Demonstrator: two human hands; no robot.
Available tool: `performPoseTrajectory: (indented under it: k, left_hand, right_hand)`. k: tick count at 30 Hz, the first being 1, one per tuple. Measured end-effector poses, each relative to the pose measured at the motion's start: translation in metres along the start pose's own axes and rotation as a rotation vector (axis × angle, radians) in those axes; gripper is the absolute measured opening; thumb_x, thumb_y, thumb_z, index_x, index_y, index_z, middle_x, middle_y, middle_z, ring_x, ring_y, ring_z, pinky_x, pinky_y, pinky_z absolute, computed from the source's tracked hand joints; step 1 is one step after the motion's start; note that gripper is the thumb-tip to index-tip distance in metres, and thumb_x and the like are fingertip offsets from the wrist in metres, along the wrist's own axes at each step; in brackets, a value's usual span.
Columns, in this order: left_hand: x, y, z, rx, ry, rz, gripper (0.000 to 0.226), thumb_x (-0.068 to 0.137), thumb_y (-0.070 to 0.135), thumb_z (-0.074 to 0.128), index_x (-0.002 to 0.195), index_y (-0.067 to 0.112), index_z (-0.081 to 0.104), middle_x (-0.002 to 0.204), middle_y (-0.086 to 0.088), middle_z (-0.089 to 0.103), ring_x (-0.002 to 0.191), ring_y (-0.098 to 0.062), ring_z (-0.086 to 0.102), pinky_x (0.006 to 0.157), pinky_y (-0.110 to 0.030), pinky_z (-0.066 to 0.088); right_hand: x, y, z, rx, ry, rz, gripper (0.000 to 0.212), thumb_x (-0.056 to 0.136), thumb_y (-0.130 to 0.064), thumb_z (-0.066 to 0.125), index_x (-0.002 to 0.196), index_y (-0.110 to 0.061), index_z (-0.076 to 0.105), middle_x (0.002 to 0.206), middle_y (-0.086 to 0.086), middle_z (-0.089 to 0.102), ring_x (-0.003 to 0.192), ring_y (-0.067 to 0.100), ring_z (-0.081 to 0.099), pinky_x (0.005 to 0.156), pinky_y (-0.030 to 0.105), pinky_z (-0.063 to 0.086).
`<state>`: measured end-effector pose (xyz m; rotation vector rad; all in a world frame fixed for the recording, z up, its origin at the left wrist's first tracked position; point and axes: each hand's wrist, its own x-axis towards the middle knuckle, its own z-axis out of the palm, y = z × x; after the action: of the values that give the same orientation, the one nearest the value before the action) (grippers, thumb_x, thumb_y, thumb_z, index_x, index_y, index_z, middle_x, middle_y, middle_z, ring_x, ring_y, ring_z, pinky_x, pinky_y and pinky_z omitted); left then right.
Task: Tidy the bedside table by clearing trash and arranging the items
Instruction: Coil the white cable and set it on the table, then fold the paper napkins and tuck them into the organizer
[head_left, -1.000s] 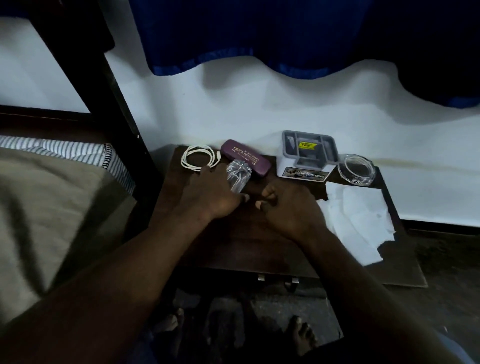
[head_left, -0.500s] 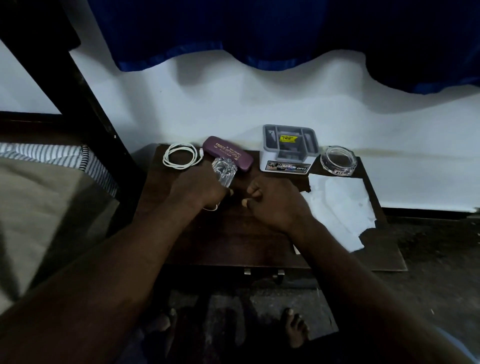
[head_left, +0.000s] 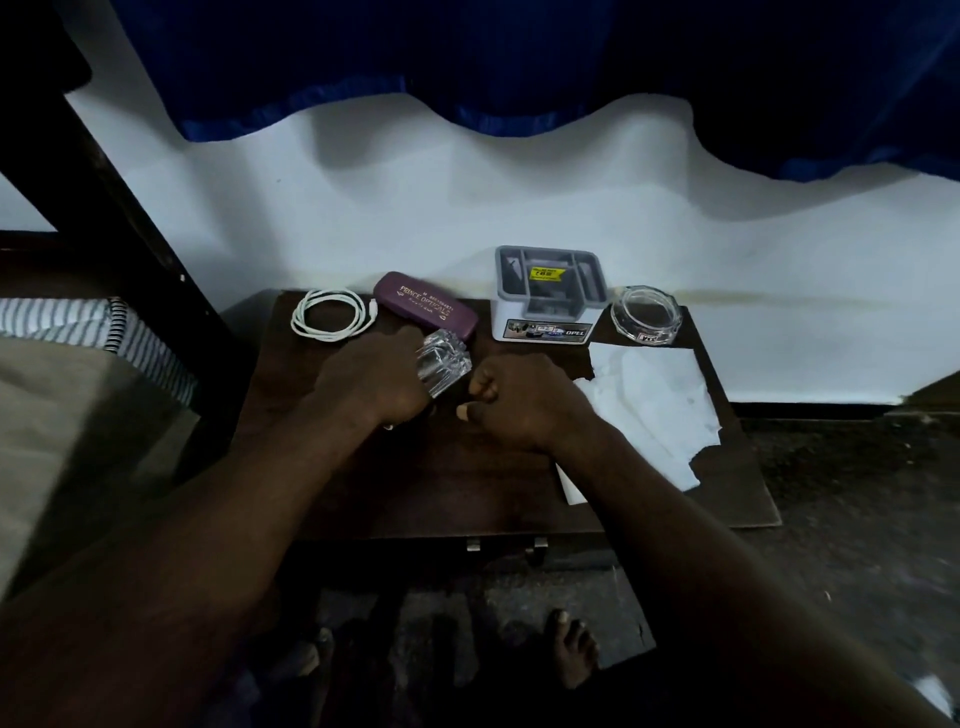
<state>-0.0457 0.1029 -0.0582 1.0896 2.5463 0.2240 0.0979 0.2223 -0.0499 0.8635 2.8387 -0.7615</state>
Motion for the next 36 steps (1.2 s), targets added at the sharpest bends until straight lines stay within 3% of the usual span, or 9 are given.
performPoseTrajectory:
  k: [5, 10, 13, 19, 25, 29, 36]
  left_hand:
    - [0.005, 0.003, -0.001, 0.026, 0.01, 0.003, 0.103, 0.061, 0.058, 0.084, 0.149, 0.035, 0.037, 0.147, -0.01, 0.051, 0.128, -0.04, 0.055, 0.103, -0.051, 0.051]
    - [0.003, 0.014, 0.001, 0.144, 0.072, 0.006, 0.106, 0.063, 0.062, 0.085, 0.151, 0.037, 0.032, 0.155, -0.005, 0.039, 0.141, -0.041, 0.036, 0.105, -0.06, 0.04]
    - [0.001, 0.024, 0.001, 0.172, 0.151, 0.059, 0.102, 0.067, 0.058, 0.083, 0.151, 0.037, 0.031, 0.156, -0.006, 0.038, 0.142, -0.04, 0.034, 0.107, -0.062, 0.037]
    - [-0.008, 0.051, 0.008, 0.26, 0.352, 0.307, 0.089, 0.069, 0.046, 0.08, 0.148, 0.031, 0.041, 0.146, -0.006, 0.047, 0.131, -0.037, 0.042, 0.102, -0.054, 0.039]
    - [-0.023, 0.098, 0.035, 0.275, 0.308, 0.542, 0.057, 0.08, 0.036, 0.068, 0.134, 0.025, 0.055, 0.129, -0.004, 0.058, 0.121, -0.032, 0.049, 0.095, -0.046, 0.041]
    - [-0.032, 0.117, 0.055, 0.032, 0.079, 0.356, 0.063, 0.085, 0.038, 0.07, 0.142, 0.023, 0.051, 0.136, -0.008, 0.054, 0.127, -0.034, 0.049, 0.099, -0.045, 0.05]
    - [-0.017, 0.126, 0.065, -0.049, -0.036, 0.142, 0.077, 0.08, 0.05, 0.079, 0.141, 0.014, 0.048, 0.141, -0.015, 0.039, 0.128, -0.041, 0.048, 0.102, -0.048, 0.049]
  right_hand:
    - [0.0, 0.015, -0.012, 0.005, 0.034, 0.027, 0.023, 0.081, -0.044, 0.08, 0.089, -0.025, 0.071, 0.099, -0.002, 0.074, 0.099, 0.019, 0.068, 0.091, 0.04, 0.055]
    - [-0.004, 0.024, -0.023, -0.033, 0.073, 0.024, 0.024, 0.083, -0.04, 0.079, 0.091, -0.018, 0.075, 0.098, 0.002, 0.075, 0.1, 0.022, 0.068, 0.091, 0.04, 0.054]
    - [-0.008, 0.029, -0.024, -0.019, 0.083, 0.05, 0.022, 0.082, -0.041, 0.08, 0.089, -0.02, 0.075, 0.097, 0.0, 0.075, 0.099, 0.021, 0.068, 0.09, 0.039, 0.054]
    - [-0.015, 0.042, -0.028, -0.025, 0.076, 0.099, 0.026, 0.081, -0.046, 0.08, 0.093, -0.025, 0.073, 0.105, -0.001, 0.074, 0.103, 0.022, 0.067, 0.088, 0.037, 0.055]
    - [-0.024, 0.062, -0.037, -0.16, 0.005, 0.122, 0.036, 0.084, -0.053, 0.074, 0.107, -0.026, 0.072, 0.116, 0.003, 0.074, 0.111, 0.029, 0.067, 0.095, 0.043, 0.055]
    - [-0.033, 0.08, -0.049, -0.268, -0.079, 0.174, 0.04, 0.089, -0.05, 0.072, 0.113, -0.018, 0.073, 0.124, 0.006, 0.07, 0.114, 0.03, 0.067, 0.1, 0.042, 0.052]
    - [-0.046, 0.125, -0.085, -0.101, -0.101, 0.471, 0.024, 0.092, -0.03, 0.069, 0.107, -0.013, 0.076, 0.105, 0.011, 0.077, 0.101, 0.031, 0.073, 0.092, 0.046, 0.059]
